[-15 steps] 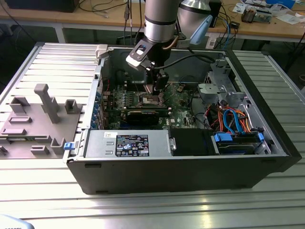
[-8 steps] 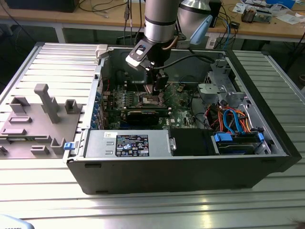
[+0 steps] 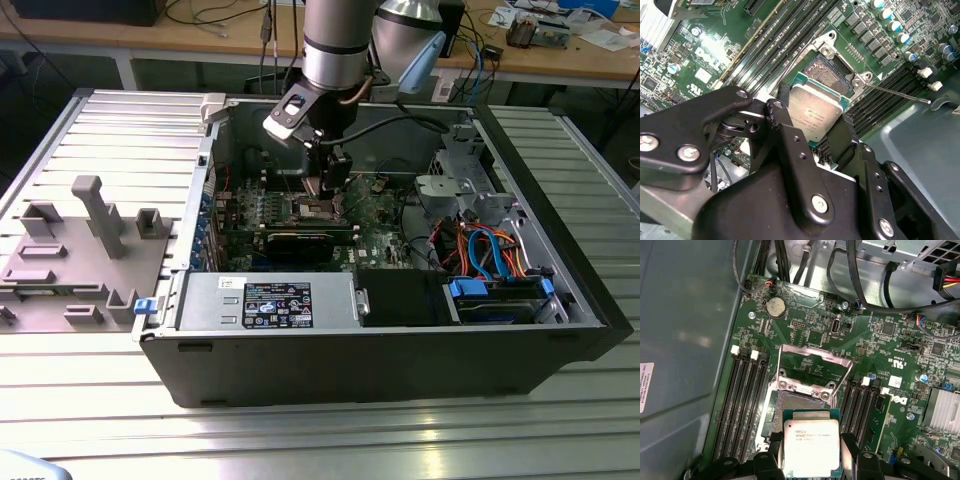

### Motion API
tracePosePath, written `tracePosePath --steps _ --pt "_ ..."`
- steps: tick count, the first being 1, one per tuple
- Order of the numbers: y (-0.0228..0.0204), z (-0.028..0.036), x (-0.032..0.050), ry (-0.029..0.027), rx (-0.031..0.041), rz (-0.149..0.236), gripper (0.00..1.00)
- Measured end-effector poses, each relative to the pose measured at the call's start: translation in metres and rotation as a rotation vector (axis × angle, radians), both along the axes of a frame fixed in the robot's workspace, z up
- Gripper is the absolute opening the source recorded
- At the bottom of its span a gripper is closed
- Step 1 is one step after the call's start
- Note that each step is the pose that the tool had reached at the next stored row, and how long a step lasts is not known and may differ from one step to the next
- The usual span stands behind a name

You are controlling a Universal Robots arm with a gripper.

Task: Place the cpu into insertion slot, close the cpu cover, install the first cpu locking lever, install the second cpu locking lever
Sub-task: 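Place the cpu into insertion slot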

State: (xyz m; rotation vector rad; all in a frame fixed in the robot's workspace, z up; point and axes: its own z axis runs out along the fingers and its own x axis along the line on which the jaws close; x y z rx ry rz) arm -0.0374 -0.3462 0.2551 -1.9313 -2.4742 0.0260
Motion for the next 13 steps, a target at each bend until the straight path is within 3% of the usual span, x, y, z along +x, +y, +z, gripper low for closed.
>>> tracePosePath --steps 5,13 --pt "0.0004 -0.0029 -0.0001 0.0001 -0.0002 -0.056 0.55" --pt "0.0004 -0.0077 -0.0001 0.0001 -0.0002 -0.181 0.55"
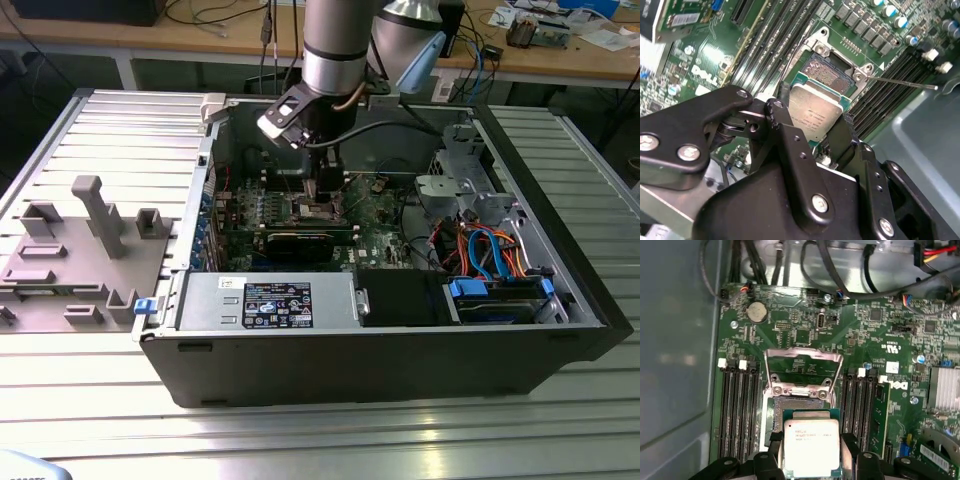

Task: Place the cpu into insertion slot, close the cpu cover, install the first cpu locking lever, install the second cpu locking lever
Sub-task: 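Place the cpu into insertion slot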

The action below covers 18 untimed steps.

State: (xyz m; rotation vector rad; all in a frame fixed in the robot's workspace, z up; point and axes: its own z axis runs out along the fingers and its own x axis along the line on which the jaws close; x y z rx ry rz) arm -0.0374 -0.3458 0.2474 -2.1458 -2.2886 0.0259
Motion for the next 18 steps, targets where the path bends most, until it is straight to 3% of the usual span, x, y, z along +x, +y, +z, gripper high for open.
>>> tracePosePath --steps 4,13,18 --pt "0.0012 -0.0027 0.0001 0.0 0.0 -0.059 0.55" --pt "0.009 -0.0098 -0.001 0.0 0.0004 -0.059 0.55" --pt "0.0119 -0.0188 -0.0037 0.0 0.0004 -0.059 0.55"
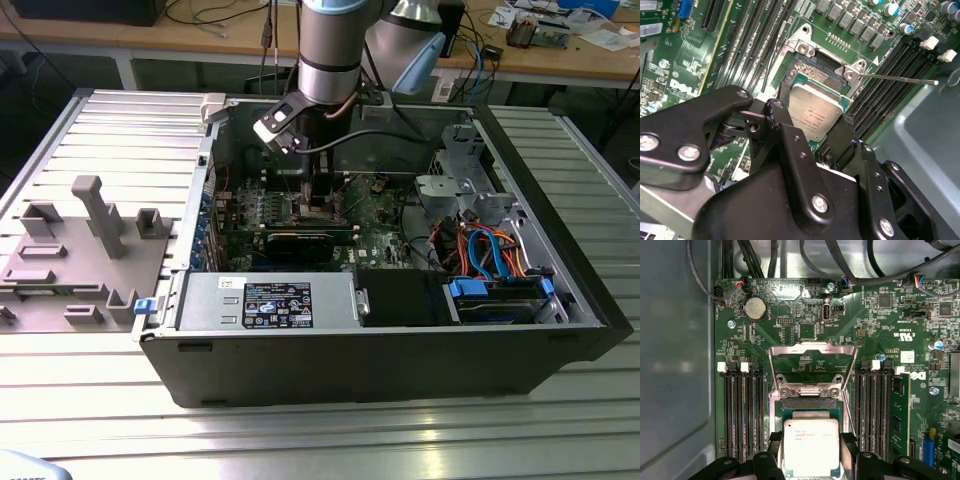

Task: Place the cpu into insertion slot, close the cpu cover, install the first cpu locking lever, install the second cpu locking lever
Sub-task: 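Place the cpu into insertion slot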

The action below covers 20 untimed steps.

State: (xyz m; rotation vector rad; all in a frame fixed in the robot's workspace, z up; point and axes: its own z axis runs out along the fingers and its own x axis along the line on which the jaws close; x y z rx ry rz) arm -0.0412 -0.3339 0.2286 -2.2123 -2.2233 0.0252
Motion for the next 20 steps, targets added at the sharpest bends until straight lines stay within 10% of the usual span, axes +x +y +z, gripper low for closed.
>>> tracePosePath --steps 4,5,7,20 --pt "0.0014 -0.0075 0.0 0.0 -0.0005 0.0 0.55" --pt "0.0002 -0.022 -0.0029 -0.0001 -0.0006 -0.023 0.55" --pt "-0.0002 -0.0298 -0.0028 0.0001 -0.0006 -0.031 0.55" --pt "-0.0002 -0.03 -0.0024 -0.0001 -0.0005 -0.032 0.56"
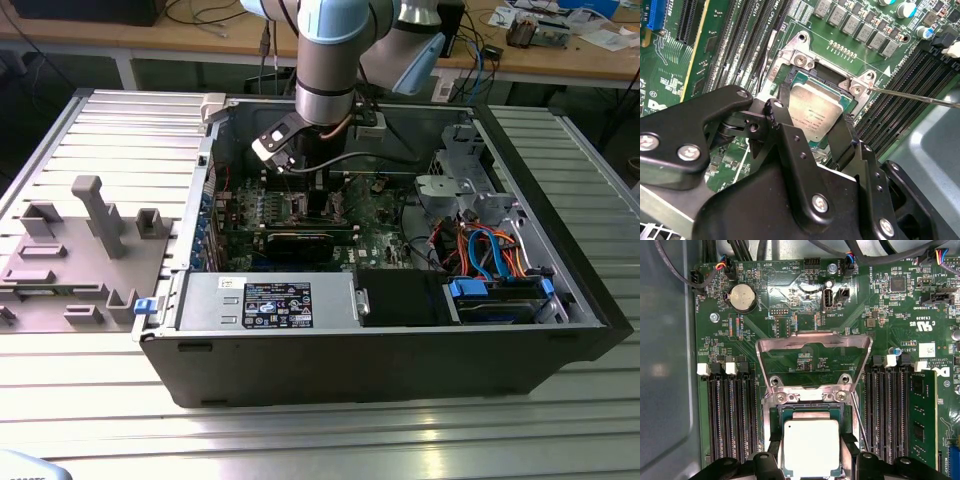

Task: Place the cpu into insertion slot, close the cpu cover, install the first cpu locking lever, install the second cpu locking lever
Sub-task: 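Place the cpu into insertion slot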

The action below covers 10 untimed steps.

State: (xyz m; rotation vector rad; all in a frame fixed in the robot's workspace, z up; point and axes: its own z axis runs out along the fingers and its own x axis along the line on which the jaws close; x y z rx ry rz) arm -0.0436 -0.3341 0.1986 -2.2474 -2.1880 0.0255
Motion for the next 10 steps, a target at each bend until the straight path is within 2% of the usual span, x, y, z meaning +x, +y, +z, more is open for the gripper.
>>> tracePosePath --steps 2,3,5,6,9,10 --pt "0.0 0.0 0.0 0.0 0.0 0.0 0.56" --pt "0.0 0.0 0.0 0.0 -0.0001 0.0 0.62" --pt "0.0 0.0 0.0 0.0002 -0.0003 0.0 0.62" --pt "0.0 0.0 0.0001 0.0002 -0.0029 0.002 0.62" --pt "-0.0001 0.0001 0.0001 0.0001 -0.0066 0.028 0.62" --pt "0.0 0.0 0.0 0.0 -0.0076 0.048 0.62"
